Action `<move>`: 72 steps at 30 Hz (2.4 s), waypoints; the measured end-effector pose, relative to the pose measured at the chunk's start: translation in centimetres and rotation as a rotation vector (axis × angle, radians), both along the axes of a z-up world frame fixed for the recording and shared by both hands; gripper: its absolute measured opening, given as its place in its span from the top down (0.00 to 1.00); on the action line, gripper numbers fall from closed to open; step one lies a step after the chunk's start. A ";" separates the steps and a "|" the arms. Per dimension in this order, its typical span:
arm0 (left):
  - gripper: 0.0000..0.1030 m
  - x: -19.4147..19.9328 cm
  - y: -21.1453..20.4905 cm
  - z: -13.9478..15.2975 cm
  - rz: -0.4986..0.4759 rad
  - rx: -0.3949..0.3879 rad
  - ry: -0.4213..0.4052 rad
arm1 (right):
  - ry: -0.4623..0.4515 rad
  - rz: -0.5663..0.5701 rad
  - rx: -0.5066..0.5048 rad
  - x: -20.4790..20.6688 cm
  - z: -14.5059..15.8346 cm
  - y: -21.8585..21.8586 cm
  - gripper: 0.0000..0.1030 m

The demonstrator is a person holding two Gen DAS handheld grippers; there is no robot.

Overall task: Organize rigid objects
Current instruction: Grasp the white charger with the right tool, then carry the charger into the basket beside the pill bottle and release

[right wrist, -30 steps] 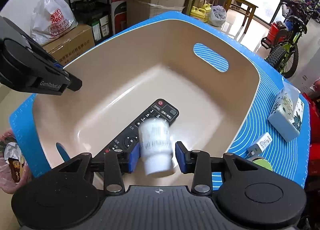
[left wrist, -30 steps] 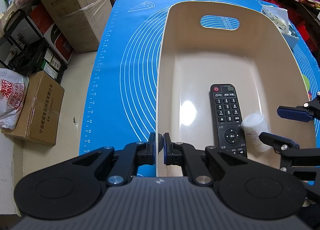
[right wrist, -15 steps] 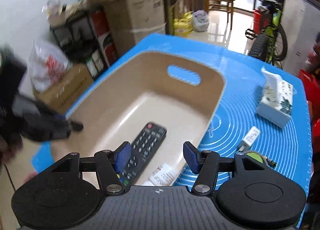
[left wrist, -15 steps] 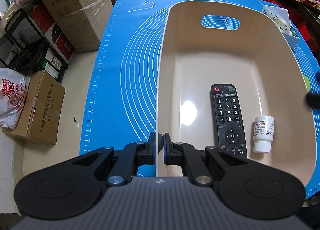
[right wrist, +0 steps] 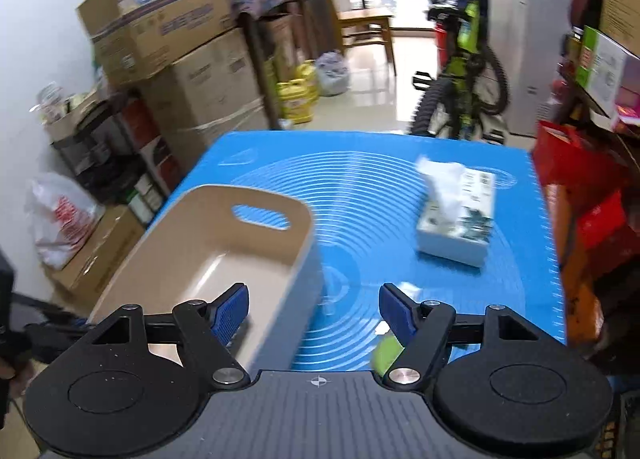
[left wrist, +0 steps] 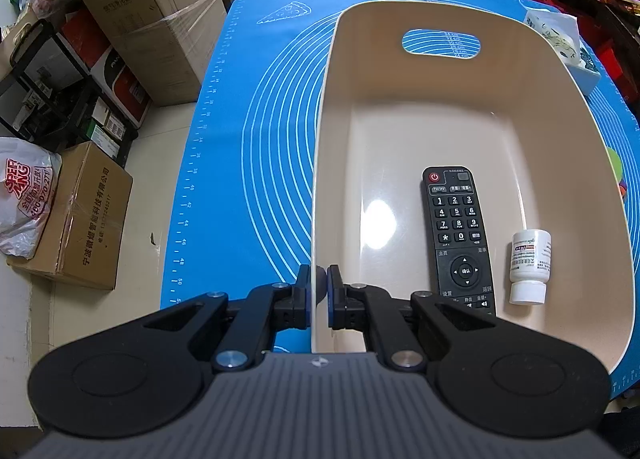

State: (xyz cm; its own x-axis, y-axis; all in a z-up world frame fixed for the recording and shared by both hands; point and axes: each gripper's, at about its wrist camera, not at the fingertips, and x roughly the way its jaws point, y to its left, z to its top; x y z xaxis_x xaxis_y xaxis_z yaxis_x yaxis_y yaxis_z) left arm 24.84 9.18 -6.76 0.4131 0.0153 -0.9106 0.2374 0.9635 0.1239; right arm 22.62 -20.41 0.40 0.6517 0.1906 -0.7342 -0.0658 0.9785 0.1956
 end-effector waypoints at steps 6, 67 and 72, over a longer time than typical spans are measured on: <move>0.92 0.1 0.1 0.0 0.000 0.000 0.000 | 0.036 -0.087 -0.029 1.4 -2.2 -4.4 0.26; 0.91 0.1 -0.3 -0.1 -0.001 0.006 0.004 | 0.052 -0.008 -0.019 5.4 -3.1 -1.3 0.71; 0.91 0.1 -0.3 -0.1 0.001 0.008 0.002 | -0.009 0.028 0.037 3.9 -0.7 -0.2 0.71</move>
